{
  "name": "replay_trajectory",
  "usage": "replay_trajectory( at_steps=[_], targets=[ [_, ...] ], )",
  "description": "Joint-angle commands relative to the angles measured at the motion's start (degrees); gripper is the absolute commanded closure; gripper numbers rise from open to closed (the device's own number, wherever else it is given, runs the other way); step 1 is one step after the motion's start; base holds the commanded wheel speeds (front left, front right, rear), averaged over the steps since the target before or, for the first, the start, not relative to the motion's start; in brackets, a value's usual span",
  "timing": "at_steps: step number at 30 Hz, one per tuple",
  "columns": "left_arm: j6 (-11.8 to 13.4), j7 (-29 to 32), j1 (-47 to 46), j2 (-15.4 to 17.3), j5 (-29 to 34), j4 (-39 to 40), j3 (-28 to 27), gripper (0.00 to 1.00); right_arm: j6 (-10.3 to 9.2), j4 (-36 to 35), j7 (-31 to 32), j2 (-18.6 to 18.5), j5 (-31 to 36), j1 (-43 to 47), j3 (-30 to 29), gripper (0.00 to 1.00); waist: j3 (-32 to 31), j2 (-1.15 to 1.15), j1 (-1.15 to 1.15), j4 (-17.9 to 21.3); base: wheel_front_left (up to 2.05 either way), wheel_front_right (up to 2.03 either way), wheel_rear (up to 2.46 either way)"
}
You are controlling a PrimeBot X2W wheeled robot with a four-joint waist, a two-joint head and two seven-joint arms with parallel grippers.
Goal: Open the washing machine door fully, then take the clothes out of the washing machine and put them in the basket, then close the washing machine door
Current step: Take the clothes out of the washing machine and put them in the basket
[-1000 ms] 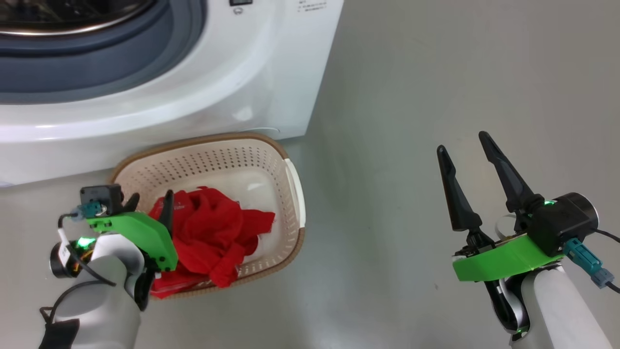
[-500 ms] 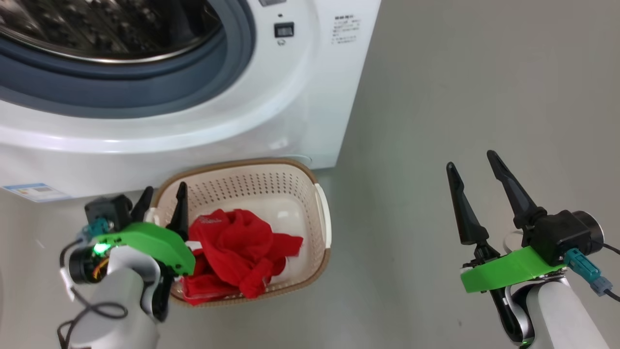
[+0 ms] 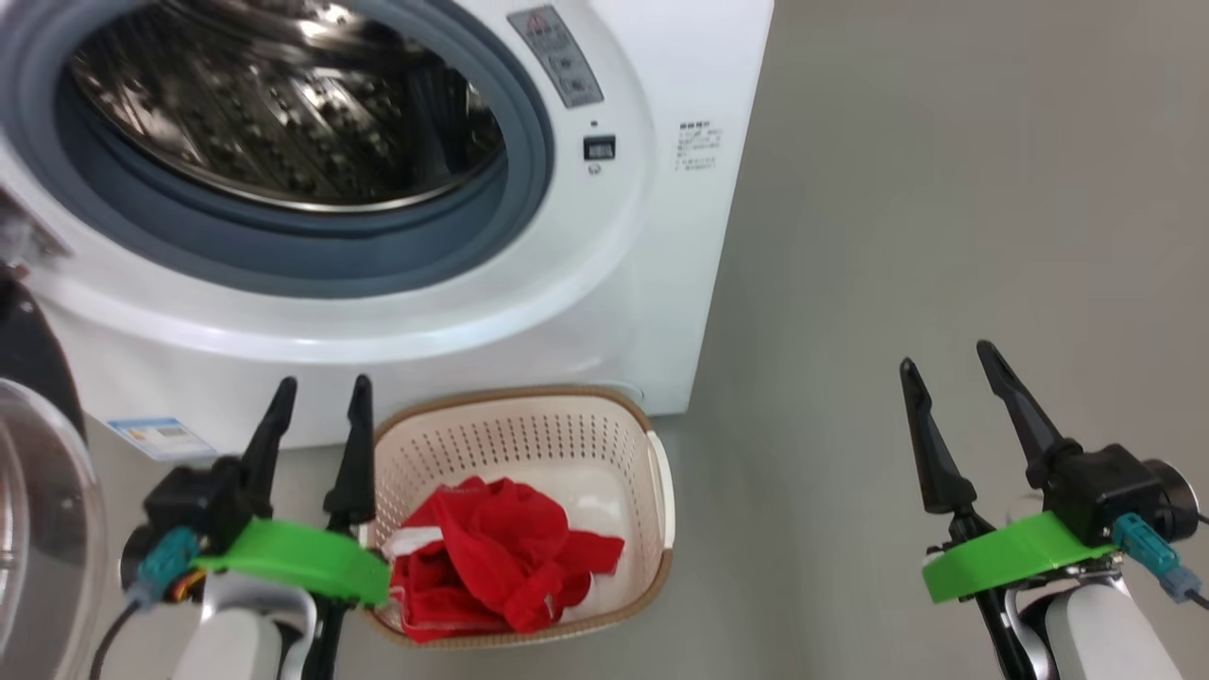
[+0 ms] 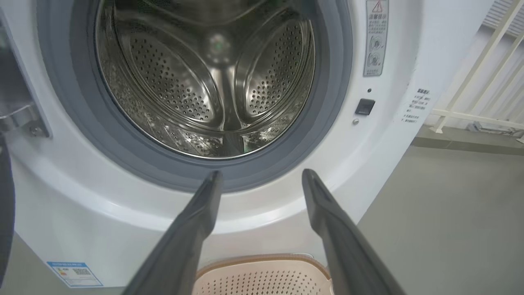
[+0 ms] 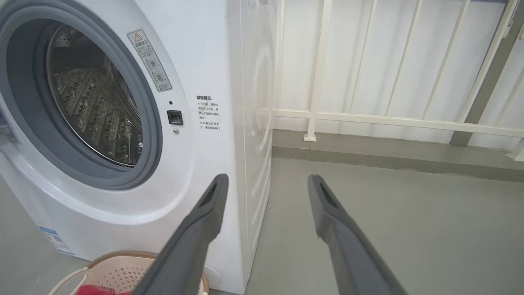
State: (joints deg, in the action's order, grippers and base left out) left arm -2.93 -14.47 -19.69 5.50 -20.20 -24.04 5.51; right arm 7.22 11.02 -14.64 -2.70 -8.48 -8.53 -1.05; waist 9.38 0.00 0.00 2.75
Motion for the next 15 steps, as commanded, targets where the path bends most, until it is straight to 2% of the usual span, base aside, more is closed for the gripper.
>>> replay_trajectory(
  at_steps=[1, 9, 15],
  targets=[
    [0.43, -0.52, 1.40, 0.80, 0.82, 3.07, -2.48, 0.00, 0.26, -1.20, -0.36, -0.18, 1.04, 0.28, 0.80, 0.00, -3.43, 0.00, 0.00, -0.86, 0.00, 0.00, 0.00],
    [1.30, -0.52, 9.22, -0.04, 2.73, 10.62, -4.39, 0.00, 0.26, -1.31, -0.36, -0.18, 2.22, 2.79, -0.62, 0.00, -7.86, 0.00, 0.00, -1.38, 0.00, 0.00, 0.00],
    [1.72, -0.52, 12.77, -0.07, 3.47, 12.58, -4.60, 0.00, 0.26, -3.71, -0.36, -0.18, 5.16, 5.34, -1.15, 0.00, -9.49, 0.00, 0.00, -1.80, 0.00, 0.00, 0.00]
  ],
)
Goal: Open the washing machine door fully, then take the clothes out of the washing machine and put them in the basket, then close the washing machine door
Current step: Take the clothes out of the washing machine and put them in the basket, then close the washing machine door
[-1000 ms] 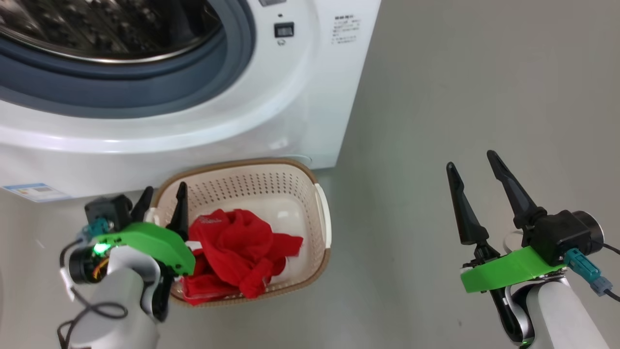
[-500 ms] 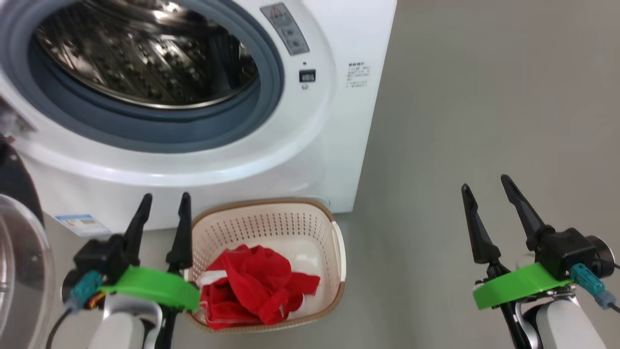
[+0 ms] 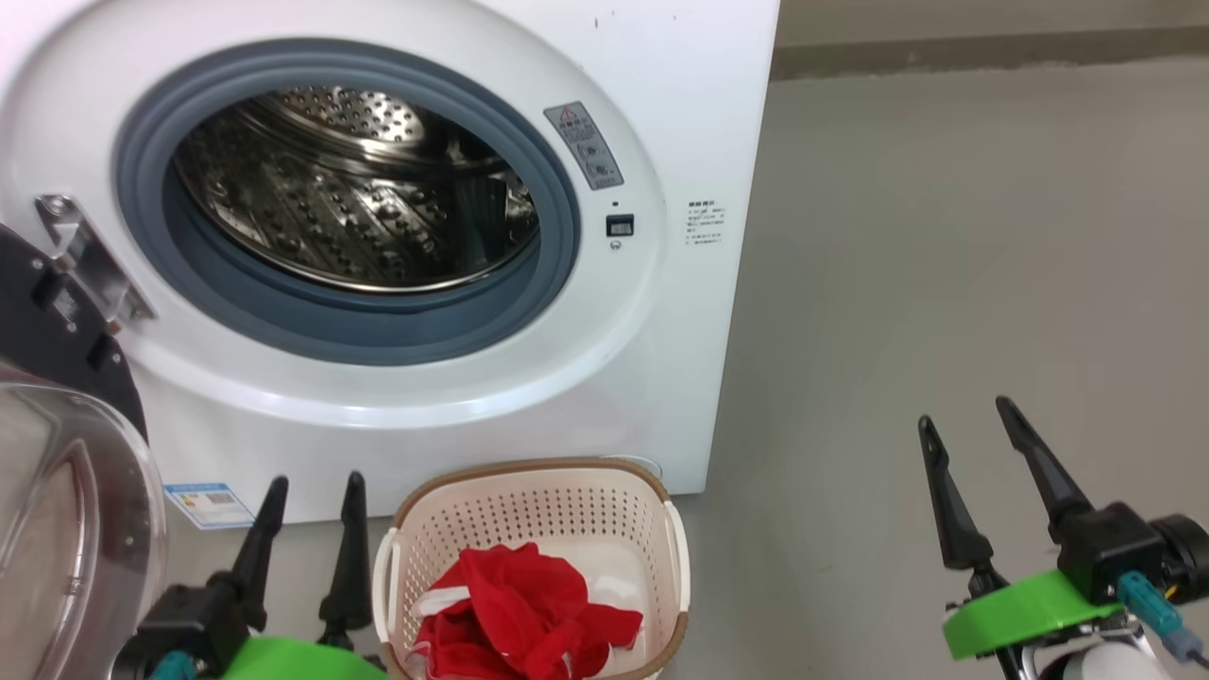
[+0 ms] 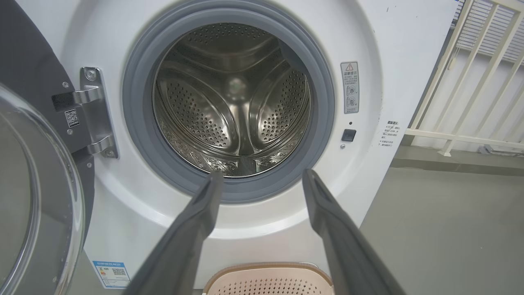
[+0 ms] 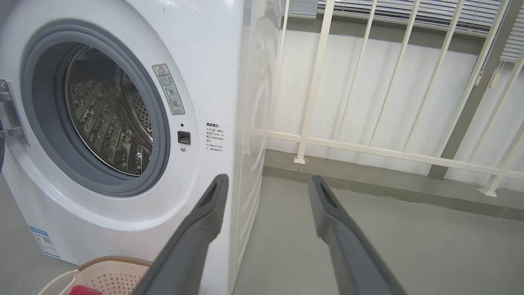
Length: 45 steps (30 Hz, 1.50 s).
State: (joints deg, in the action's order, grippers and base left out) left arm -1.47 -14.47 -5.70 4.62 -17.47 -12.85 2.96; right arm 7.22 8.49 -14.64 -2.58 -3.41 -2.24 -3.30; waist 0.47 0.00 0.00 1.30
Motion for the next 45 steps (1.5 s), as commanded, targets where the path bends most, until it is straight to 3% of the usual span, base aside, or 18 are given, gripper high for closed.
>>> replay_trajectory(
  at_steps=[1, 26, 36, 45],
  targets=[
    [0.34, -0.52, -0.54, 0.83, 0.87, 1.79, -2.10, 0.00, 0.26, -1.60, -0.36, -0.30, 0.17, -0.29, 1.16, 0.00, -0.81, 0.00, 0.00, -0.38, 0.00, 0.00, 0.00],
    [1.84, -0.52, 4.58, 0.89, 1.78, 5.20, -3.21, 0.00, 0.26, -3.63, -0.36, -0.30, -0.26, 3.45, 0.60, 0.00, -2.26, 0.00, 0.00, 0.21, -0.08, 0.08, 0.00],
    [2.26, -0.52, 4.75, 0.95, 1.72, 5.79, -2.80, 0.00, 0.26, -3.20, -0.36, -0.30, -0.99, 3.28, 0.71, 0.00, -1.88, 0.00, 0.00, 0.34, -1.42, 1.42, 0.00],
    [1.16, -0.52, 4.62, 1.03, 0.81, 6.56, -2.27, 0.00, 0.26, -2.54, -0.36, -0.30, -1.39, 3.06, 0.76, 0.00, -1.56, 0.00, 0.00, 0.37, -1.71, 1.71, 0.00]
  ],
)
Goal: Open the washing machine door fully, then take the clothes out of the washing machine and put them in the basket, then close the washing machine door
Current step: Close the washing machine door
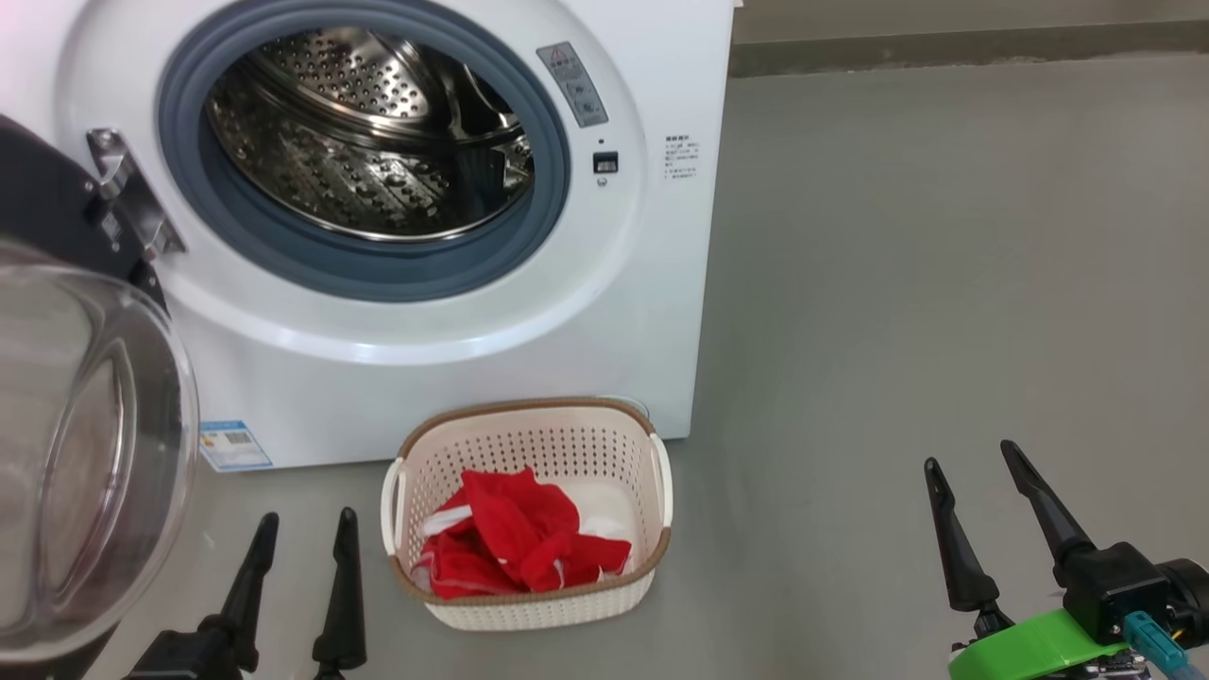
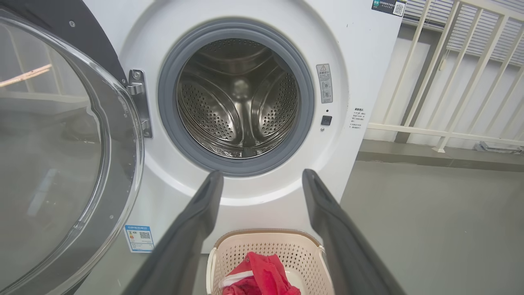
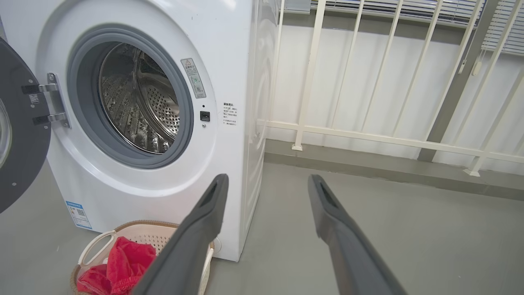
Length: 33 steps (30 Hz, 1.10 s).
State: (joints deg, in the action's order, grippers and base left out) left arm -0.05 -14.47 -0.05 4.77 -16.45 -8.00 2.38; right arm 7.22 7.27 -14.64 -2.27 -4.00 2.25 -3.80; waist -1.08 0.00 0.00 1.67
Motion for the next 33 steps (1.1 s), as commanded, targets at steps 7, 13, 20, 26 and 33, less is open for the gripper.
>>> replay_trajectory(
  at_steps=[7, 13, 20, 26, 33],
  targets=[
    [0.10, -0.52, -1.24, 0.83, 0.07, 1.73, -1.59, 0.00, 0.26, -1.13, -0.36, -0.61, -0.78, -1.71, 1.25, 0.00, -0.04, 0.00, 0.00, -0.27, -0.70, 0.70, 0.00],
    [0.61, -0.52, -1.30, 0.79, 0.19, 1.25, -1.65, 0.00, 0.26, -1.00, -0.36, -0.61, -0.82, -1.64, 1.26, 0.00, -0.33, 0.00, 0.00, -0.85, -0.03, 0.03, 0.00],
    [1.51, -0.52, -1.26, 0.76, 0.51, 1.09, -1.77, 0.00, 0.26, -0.94, -0.36, -0.61, -0.89, -1.40, 1.60, 0.00, -0.65, 0.00, 0.00, -2.67, 0.00, 0.00, 0.00],
    [3.03, -0.52, -1.10, 0.47, 0.86, 1.57, -1.86, 0.00, 0.26, -0.57, -0.36, -0.61, -1.03, -1.18, 2.18, 0.00, -1.48, 0.00, 0.00, -6.21, 0.00, 0.00, 0.00],
    [4.34, -0.14, -0.26, 0.47, 0.89, 3.18, -2.05, 0.00, 0.26, -0.18, -0.36, -0.61, -1.28, -1.84, 3.81, 0.00, -2.63, 0.00, 0.00, -11.02, 0.00, 0.00, 0.00]
  ],
)
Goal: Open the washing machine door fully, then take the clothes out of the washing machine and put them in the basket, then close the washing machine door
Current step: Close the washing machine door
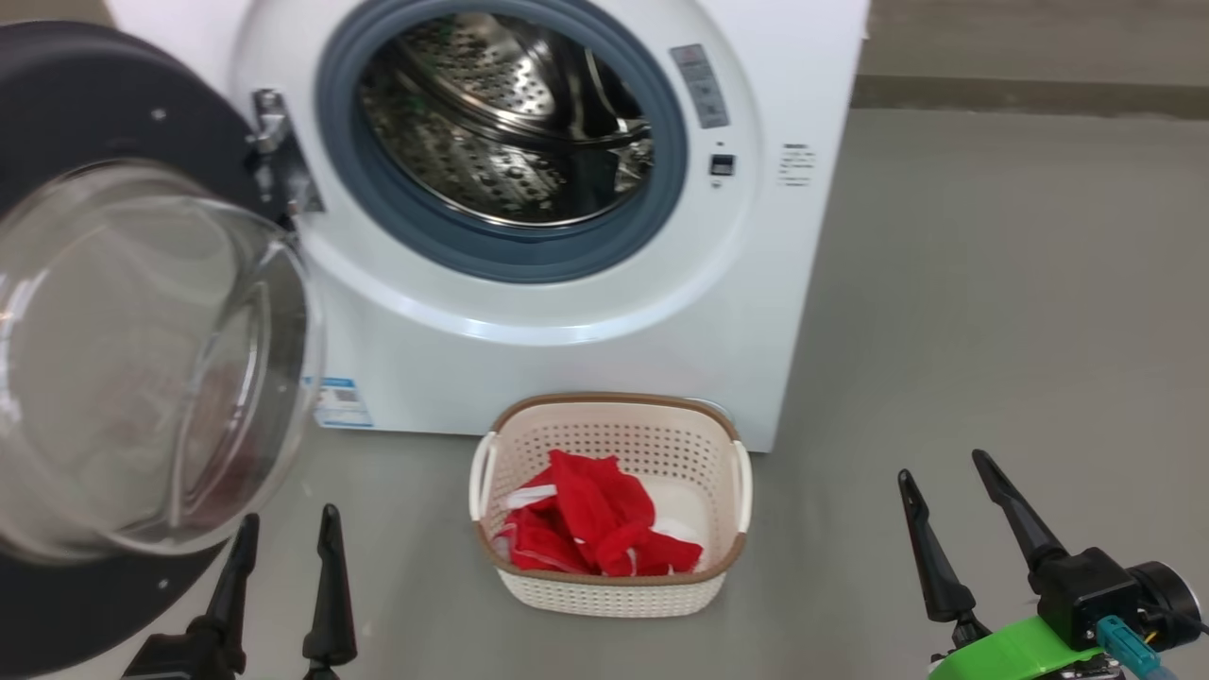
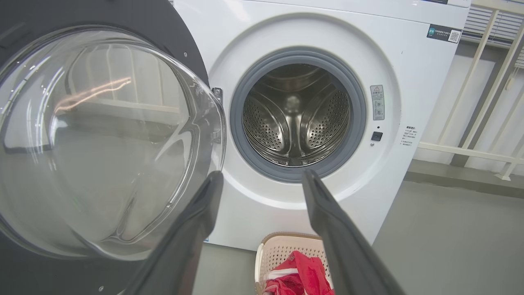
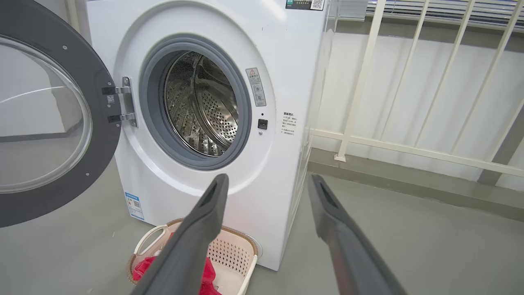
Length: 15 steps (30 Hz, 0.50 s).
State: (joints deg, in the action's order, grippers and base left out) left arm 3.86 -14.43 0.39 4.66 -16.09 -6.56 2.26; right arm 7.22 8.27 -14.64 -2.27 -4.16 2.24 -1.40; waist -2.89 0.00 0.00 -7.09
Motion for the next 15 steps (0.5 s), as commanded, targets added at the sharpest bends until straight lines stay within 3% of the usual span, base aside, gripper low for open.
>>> replay_trajectory(
  at_steps=[1, 15],
  targets=[
    [0.65, 0.01, -0.50, 0.59, 0.61, 2.12, -1.89, 0.00, 0.26, -1.12, -0.36, -0.61, -1.22, -1.96, 1.67, 0.00, -0.95, 0.00, 0.00, -3.02, 0.00, 0.00, 0.00],
    [3.03, 2.16, 1.12, 1.63, 1.48, 6.92, -2.21, 0.00, 0.26, -1.16, -0.36, -0.61, -2.66, -2.55, 3.89, 0.00, -1.37, 0.00, 0.00, -13.16, 0.00, 0.00, 0.00]
  ],
)
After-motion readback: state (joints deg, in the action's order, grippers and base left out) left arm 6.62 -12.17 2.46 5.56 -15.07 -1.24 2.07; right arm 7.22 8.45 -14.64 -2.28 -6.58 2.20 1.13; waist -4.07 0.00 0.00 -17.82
